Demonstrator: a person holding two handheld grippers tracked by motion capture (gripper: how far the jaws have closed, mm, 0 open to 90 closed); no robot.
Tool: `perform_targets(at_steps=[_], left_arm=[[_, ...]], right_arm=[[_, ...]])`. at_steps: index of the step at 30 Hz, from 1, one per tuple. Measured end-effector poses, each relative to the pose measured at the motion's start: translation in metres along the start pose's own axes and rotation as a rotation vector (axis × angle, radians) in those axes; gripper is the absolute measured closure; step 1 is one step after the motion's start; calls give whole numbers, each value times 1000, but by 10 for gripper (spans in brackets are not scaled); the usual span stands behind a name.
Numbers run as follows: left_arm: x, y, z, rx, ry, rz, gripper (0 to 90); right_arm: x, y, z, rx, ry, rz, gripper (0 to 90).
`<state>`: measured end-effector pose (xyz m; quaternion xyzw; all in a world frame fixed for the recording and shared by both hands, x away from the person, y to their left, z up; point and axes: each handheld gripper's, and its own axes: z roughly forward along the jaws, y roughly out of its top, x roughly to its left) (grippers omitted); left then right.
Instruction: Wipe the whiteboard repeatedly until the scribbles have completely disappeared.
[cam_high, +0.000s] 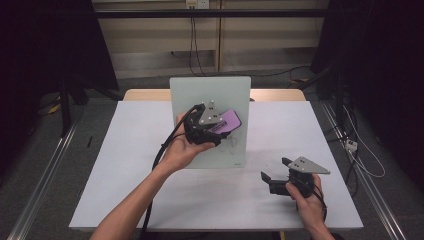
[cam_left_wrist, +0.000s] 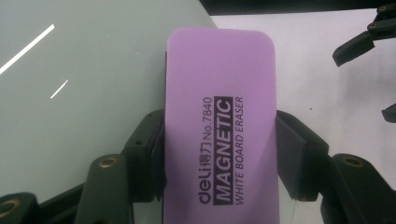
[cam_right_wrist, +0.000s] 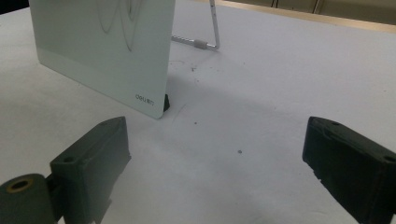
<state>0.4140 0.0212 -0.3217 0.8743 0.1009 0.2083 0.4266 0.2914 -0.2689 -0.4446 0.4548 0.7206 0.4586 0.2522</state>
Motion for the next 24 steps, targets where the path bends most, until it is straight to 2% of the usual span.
perform_targets(at_steps=[2, 9, 11, 14, 19, 24], left_arm=[[-3, 0, 2, 11, 12, 15, 409], [-16, 1, 19, 22, -27, 18, 409], [-23, 0, 24, 42, -32, 39, 409], [-33, -6, 33, 68, -54, 62, 409], [-44, -16, 42, 102, -83, 67, 409], [-49, -25, 46, 130, -112, 74, 409]], right_arm=[[0, 0, 0, 1, 1, -1, 75], [1, 0, 2, 2, 3, -4, 75], [0, 0, 1, 1, 3, -6, 75], [0, 0, 0, -1, 3, -1, 75], [-1, -1, -1, -1, -3, 4, 75], [0, 0, 0, 1, 2, -1, 75]])
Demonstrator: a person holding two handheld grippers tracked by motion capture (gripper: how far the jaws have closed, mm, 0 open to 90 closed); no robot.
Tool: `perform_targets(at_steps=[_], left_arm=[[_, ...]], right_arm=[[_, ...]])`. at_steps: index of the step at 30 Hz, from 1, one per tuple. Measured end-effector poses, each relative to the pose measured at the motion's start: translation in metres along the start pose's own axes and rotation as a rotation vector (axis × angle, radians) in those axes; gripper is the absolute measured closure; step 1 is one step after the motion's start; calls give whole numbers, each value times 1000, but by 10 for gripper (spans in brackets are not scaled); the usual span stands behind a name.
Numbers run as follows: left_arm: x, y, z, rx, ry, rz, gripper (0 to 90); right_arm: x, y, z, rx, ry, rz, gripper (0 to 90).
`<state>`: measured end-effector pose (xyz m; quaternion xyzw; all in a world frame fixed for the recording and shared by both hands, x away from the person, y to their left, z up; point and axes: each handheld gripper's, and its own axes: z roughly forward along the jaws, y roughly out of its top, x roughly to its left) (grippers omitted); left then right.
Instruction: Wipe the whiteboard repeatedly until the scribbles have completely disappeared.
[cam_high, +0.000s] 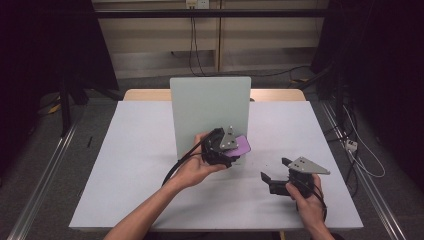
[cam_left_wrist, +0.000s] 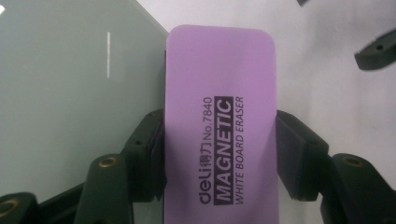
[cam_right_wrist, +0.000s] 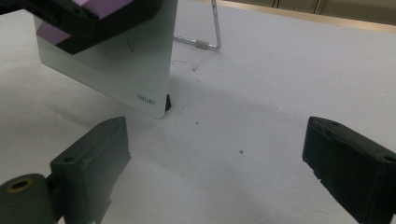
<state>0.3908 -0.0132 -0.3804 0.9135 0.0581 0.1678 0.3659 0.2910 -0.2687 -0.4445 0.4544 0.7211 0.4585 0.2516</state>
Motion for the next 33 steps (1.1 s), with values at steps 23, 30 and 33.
perform_targets(at_steps=[23, 30, 33], left_arm=[[34, -8, -50, -78, 86, -63, 409], [27, -20, -47, -27, 75, -37, 409], [23, -25, -44, -8, 65, -31, 409]], right_arm=[[0, 0, 0, 2, -1, 2, 75], [0, 0, 0, 1, -1, 2, 75], [0, 0, 0, 0, -1, -2, 75]])
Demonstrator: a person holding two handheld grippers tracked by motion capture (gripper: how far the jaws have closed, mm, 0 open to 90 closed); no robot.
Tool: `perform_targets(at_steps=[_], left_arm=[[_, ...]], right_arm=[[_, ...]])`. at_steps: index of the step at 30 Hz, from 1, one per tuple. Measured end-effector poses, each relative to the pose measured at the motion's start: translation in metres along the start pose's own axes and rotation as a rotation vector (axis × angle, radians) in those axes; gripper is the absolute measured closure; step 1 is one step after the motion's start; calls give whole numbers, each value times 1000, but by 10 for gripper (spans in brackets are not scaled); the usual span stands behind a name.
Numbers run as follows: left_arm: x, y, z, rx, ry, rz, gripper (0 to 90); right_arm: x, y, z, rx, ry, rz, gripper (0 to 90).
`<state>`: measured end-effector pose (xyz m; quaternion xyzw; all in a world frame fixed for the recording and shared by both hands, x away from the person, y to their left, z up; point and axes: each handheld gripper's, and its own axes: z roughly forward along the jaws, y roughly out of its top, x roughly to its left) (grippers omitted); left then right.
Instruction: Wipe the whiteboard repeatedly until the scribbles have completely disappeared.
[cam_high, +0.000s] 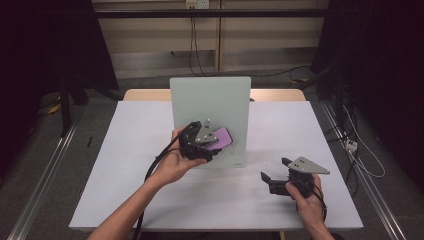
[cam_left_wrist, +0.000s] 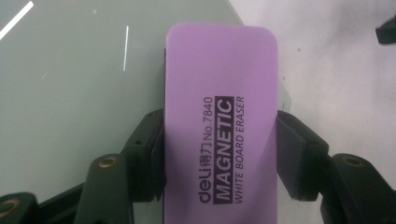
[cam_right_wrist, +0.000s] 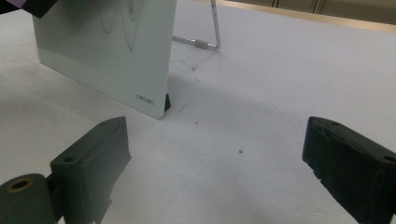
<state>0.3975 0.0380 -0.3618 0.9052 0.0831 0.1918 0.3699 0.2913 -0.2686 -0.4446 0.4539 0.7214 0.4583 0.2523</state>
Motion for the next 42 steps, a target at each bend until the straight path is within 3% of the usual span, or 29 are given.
perform_targets(at_steps=[9, 25, 32, 37, 38, 39, 42], left_arm=[[-18, -15, 17, 87, -58, 38, 410], [-27, -15, 34, 126, -128, 26, 409], [-28, -7, 39, 107, -135, 29, 410], [-18, 2, 32, 71, -131, 11, 410], [-16, 6, 28, 89, -121, 17, 409], [-14, 7, 28, 55, -112, 5, 409], [-7, 13, 22, 17, -93, -7, 409]], right_arm=[[0, 0, 1, 3, 0, -3, 75], [0, 0, 2, 3, 1, -2, 75], [1, 1, 2, 3, 4, -4, 75], [0, 0, 2, 1, 2, -4, 74], [0, 0, 2, 0, 3, -4, 75], [0, 0, 1, -1, 4, -2, 75], [0, 0, 1, -1, 4, -2, 75]])
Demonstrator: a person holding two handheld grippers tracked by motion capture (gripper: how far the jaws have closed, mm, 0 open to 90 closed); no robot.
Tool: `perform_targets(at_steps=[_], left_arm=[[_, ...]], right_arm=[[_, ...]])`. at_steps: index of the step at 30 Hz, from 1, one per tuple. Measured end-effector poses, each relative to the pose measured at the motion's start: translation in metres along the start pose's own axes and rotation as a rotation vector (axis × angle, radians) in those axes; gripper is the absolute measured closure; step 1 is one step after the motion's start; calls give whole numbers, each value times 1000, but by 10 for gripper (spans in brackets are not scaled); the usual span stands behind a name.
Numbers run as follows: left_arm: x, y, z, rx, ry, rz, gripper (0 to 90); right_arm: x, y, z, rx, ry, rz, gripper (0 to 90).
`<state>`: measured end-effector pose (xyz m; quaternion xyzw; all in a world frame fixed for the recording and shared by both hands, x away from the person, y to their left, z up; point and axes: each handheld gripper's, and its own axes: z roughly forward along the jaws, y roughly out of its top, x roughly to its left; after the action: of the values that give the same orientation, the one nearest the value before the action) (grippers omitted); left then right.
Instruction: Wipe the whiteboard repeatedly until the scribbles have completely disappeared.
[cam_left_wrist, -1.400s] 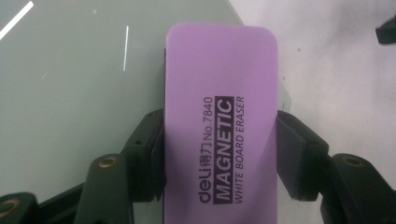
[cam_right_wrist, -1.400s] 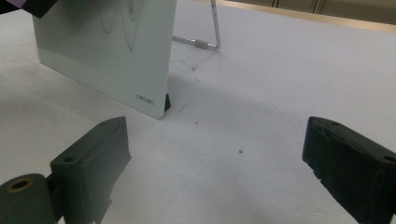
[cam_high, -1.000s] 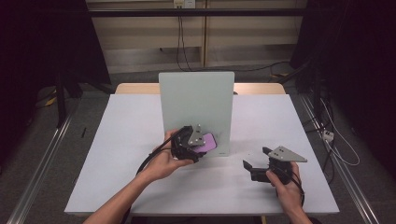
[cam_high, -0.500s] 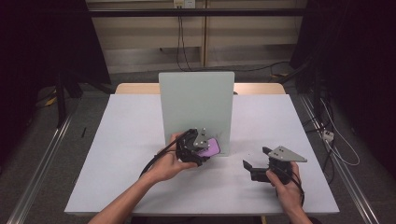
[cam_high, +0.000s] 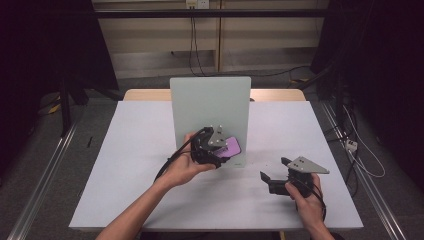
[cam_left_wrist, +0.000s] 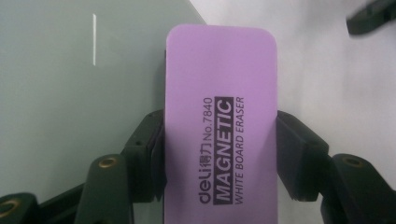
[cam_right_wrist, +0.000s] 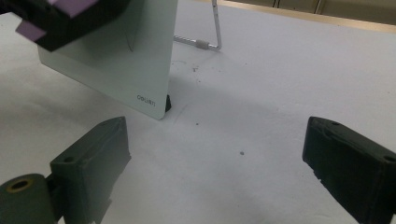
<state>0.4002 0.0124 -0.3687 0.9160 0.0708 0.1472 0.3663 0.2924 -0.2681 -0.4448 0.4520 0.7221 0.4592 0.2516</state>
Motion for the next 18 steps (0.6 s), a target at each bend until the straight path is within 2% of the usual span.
perform_targets(at_steps=[6, 10, 13, 18], left_arm=[[9, 12, -9, -45, 31, -17, 409], [6, 16, -6, -48, 47, -3, 409], [3, 18, 0, -50, 31, -3, 409], [-7, 18, 16, -22, -4, 20, 409]], right_arm=[[0, 0, 0, -2, -1, 5, 74], [0, 0, 0, -1, 0, 2, 75], [0, 0, 0, 0, 0, 1, 74], [0, 0, -1, 0, 0, 5, 75]])
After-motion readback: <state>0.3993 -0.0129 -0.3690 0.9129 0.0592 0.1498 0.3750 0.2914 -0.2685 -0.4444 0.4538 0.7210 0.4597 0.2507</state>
